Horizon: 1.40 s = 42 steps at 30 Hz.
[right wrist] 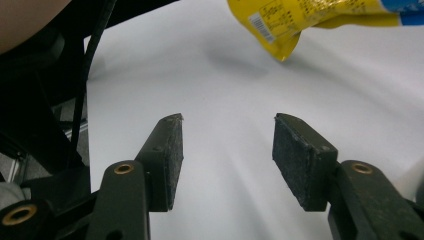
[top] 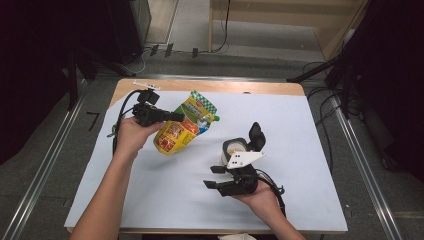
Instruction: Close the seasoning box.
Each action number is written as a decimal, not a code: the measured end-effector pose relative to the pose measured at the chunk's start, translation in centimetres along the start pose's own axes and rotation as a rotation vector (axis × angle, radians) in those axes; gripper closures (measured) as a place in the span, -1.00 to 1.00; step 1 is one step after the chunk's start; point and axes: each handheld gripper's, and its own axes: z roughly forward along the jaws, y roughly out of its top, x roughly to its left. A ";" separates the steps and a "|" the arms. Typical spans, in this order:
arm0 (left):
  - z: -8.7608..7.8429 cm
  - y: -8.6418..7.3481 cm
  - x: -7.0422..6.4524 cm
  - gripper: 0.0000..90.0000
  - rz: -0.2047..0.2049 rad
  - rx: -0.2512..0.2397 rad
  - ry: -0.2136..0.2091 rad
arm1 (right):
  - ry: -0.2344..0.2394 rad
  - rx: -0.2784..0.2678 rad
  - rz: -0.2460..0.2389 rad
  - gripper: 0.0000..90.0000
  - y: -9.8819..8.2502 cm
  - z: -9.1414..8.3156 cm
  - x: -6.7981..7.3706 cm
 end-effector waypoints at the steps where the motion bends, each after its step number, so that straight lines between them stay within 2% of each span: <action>1: 0.2 0.1 0.0 1.00 0.001 -0.006 -0.004 | 0.000 0.003 0.003 0.05 -0.2 -0.1 -0.1; 6: 1.3 0.3 0.1 1.00 0.038 0.009 0.027 | -0.010 -0.006 0.019 0.05 -0.4 -0.2 -0.3; 9: 1.5 0.0 0.6 1.00 0.026 -0.001 0.020 | -0.008 -0.012 0.020 0.05 -0.4 -0.3 -0.2; 12: 1.2 -0.3 0.8 1.00 0.036 -0.011 0.024 | -0.009 -0.013 0.016 0.05 -0.4 -0.2 -0.2; 17: 0.6 -0.7 0.8 1.00 0.044 0.003 0.019 | -0.006 -0.012 0.009 0.05 -0.4 -0.1 -0.2; 22: -0.2 -1.5 0.9 0.99 0.046 -0.011 0.033 | -0.007 -0.017 0.007 0.05 -0.3 -0.1 -0.3; 28: -1.3 -2.6 0.9 0.98 0.071 -0.012 0.037 | -0.014 -0.017 0.004 0.05 -0.2 -0.1 -0.5; 35: -2.7 -4.2 1.0 0.96 0.059 -0.037 0.039 | -0.010 -0.013 -0.006 0.05 0.0 0.1 -0.5; 42: -3.5 -5.1 0.9 0.89 0.072 -0.042 0.036 | -0.009 -0.008 -0.014 0.05 0.1 0.3 -0.4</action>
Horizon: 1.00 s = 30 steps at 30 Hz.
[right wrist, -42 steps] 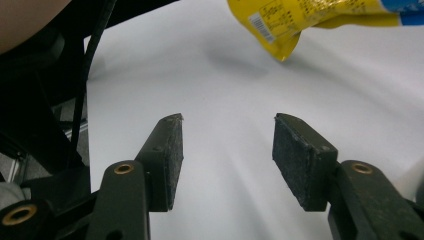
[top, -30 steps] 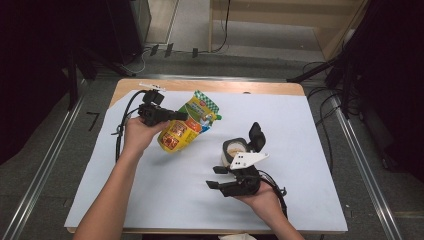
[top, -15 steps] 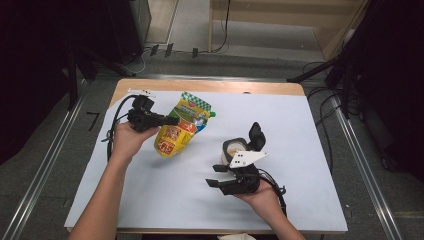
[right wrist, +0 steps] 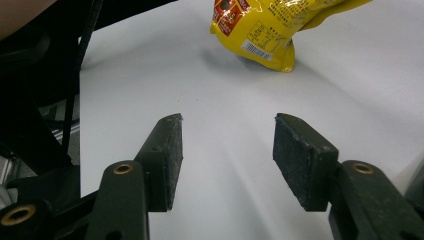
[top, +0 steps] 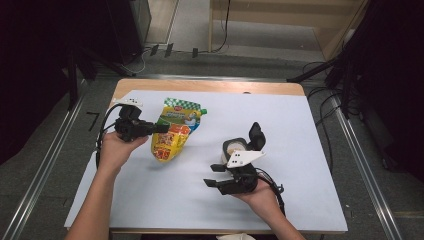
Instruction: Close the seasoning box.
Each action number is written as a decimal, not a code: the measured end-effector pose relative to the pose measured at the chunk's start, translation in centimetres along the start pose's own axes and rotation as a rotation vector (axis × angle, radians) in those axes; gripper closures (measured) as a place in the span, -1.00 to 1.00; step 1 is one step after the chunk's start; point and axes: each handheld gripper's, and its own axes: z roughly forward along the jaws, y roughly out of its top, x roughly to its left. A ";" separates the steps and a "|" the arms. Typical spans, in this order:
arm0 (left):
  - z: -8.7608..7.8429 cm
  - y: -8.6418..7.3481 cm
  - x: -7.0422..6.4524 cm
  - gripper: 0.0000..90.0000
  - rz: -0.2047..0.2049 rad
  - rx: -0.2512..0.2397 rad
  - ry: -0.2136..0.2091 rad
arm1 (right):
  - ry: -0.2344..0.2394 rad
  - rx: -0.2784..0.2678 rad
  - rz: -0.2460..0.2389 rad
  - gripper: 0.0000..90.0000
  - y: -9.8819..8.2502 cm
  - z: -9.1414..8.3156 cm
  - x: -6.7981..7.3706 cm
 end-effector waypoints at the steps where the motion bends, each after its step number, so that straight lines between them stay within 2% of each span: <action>1: -0.1 0.0 0.0 0.84 -0.006 -0.002 -0.003 | 0.000 0.001 -0.001 0.05 0.0 0.0 0.0; 5: -0.2 -0.1 -0.1 0.83 0.010 -0.004 0.011 | 0.000 0.001 -0.006 0.05 0.0 0.1 0.1; 7: -0.2 -0.1 -0.2 0.91 0.027 -0.008 0.026 | 0.000 0.003 -0.004 0.05 0.0 0.1 0.1; 12: -0.6 -0.5 -0.4 0.94 0.040 0.012 0.023 | -0.001 0.003 -0.003 0.05 0.0 0.0 0.1; 15: -0.9 -1.0 -0.4 0.89 0.026 0.008 0.017 | -0.004 0.001 -0.001 0.05 0.0 0.0 0.1; 22: -1.5 -1.3 -0.3 0.78 0.025 -0.014 0.005 | -0.003 0.002 -0.006 0.05 0.0 0.0 0.1; 30: -2.3 -1.2 -1.0 0.52 0.063 -0.012 -0.026 | -0.005 -0.002 -0.002 0.05 0.1 -0.1 0.0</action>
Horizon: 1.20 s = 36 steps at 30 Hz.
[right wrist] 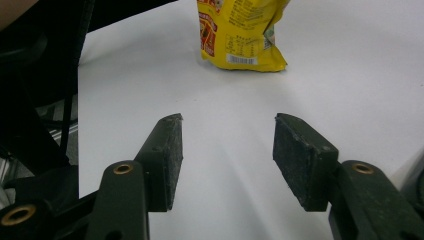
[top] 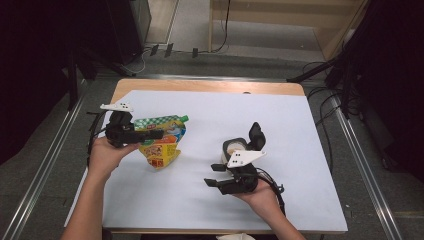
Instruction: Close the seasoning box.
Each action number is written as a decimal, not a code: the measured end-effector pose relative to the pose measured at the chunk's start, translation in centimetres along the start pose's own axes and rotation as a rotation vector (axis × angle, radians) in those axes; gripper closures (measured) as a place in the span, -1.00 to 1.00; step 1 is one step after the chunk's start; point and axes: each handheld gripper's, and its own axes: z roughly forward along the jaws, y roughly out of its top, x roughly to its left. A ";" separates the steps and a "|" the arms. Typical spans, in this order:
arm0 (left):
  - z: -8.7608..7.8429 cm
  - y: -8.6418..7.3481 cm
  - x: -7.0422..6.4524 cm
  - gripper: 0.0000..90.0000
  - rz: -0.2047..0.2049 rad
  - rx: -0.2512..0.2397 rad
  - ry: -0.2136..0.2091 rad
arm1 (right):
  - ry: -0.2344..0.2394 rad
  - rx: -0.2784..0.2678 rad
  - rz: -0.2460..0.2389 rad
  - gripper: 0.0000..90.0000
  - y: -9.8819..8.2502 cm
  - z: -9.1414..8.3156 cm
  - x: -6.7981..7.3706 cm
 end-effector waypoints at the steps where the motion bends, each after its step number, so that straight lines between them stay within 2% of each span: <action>1: 0.0 0.0 -0.2 0.47 0.004 0.005 -0.002 | -0.003 0.001 0.001 0.05 0.0 0.0 0.0; 3: -0.2 0.1 -0.5 0.42 0.020 0.020 0.008 | -0.005 -0.001 0.001 0.05 0.1 -0.1 -0.1; 5: -0.4 0.3 -0.7 0.38 0.018 0.019 0.001 | -0.010 0.001 0.000 0.05 0.1 -0.2 -0.1; 10: -1.1 1.0 -1.6 0.34 0.031 0.002 -0.002 | -0.014 0.005 -0.005 0.05 0.1 -0.2 -0.1; 13: -1.8 1.6 -2.0 0.33 0.021 -0.025 -0.004 | -0.015 0.008 -0.004 0.05 0.1 -0.3 -0.2; 16: -2.4 2.1 -2.4 0.33 0.015 -0.014 0.020 | -0.018 0.008 -0.003 0.06 0.1 -0.3 -0.3; 19: -2.9 2.7 -2.9 0.33 0.019 -0.026 0.018 | -0.018 0.007 -0.003 0.06 0.2 -0.3 -0.3; 20: -3.2 3.0 -3.0 0.33 0.024 -0.027 0.029 | -0.017 0.008 -0.002 0.06 0.2 -0.3 -0.3; 25: -4.2 3.9 -2.6 0.34 -0.020 -0.060 0.033 | -0.017 0.013 0.000 0.07 0.2 -0.4 -0.5; 31: -4.8 4.9 -2.4 0.33 -0.017 -0.066 0.042 | -0.013 0.013 -0.003 0.07 0.3 -0.5 -0.5; 36: -4.8 4.9 -1.4 0.32 -0.033 -0.073 0.054 | -0.012 0.013 -0.006 0.07 0.4 -0.8 -0.4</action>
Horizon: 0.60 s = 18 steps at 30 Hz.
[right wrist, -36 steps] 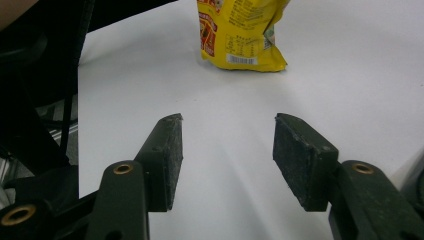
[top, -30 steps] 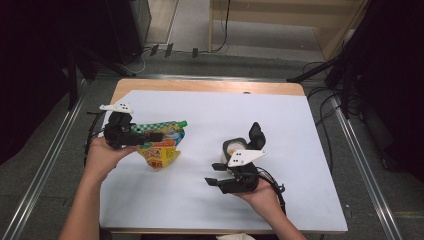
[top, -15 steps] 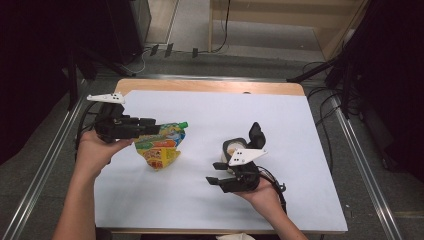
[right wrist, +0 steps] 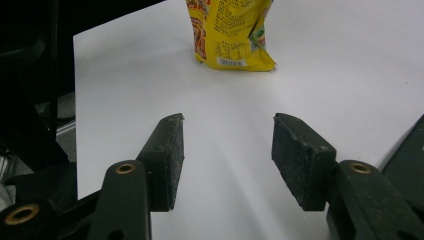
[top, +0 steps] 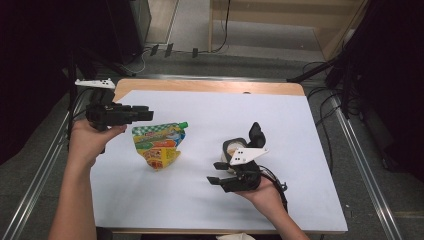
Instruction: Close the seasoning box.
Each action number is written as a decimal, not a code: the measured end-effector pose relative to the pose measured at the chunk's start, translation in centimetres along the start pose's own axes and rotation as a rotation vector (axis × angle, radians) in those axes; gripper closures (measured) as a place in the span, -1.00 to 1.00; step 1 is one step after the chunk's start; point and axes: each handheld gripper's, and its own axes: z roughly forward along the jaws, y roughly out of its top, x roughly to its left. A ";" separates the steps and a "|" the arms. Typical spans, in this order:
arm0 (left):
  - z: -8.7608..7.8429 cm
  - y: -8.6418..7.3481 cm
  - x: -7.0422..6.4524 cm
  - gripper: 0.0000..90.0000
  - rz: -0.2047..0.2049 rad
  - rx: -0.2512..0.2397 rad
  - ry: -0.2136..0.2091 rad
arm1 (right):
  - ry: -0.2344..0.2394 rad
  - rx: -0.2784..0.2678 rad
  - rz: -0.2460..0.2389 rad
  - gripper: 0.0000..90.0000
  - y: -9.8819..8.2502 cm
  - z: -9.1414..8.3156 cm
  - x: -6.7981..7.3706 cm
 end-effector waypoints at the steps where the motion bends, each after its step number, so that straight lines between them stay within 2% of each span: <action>1: 0.1 0.0 0.2 0.31 -0.004 0.001 -0.001 | 0.003 0.001 0.005 0.07 0.0 -0.1 0.0; 6: 0.4 -0.3 1.2 0.29 -0.011 0.009 0.023 | 0.006 0.002 0.006 0.08 0.1 -0.3 0.0; 12: 1.2 -1.5 2.9 0.23 -0.030 0.008 0.057 | 0.000 -0.002 -0.002 0.08 0.4 -0.7 0.1; 18: 1.9 -2.6 3.8 0.20 -0.017 -0.003 0.067 | -0.005 -0.012 0.007 0.09 0.5 -1.4 -0.1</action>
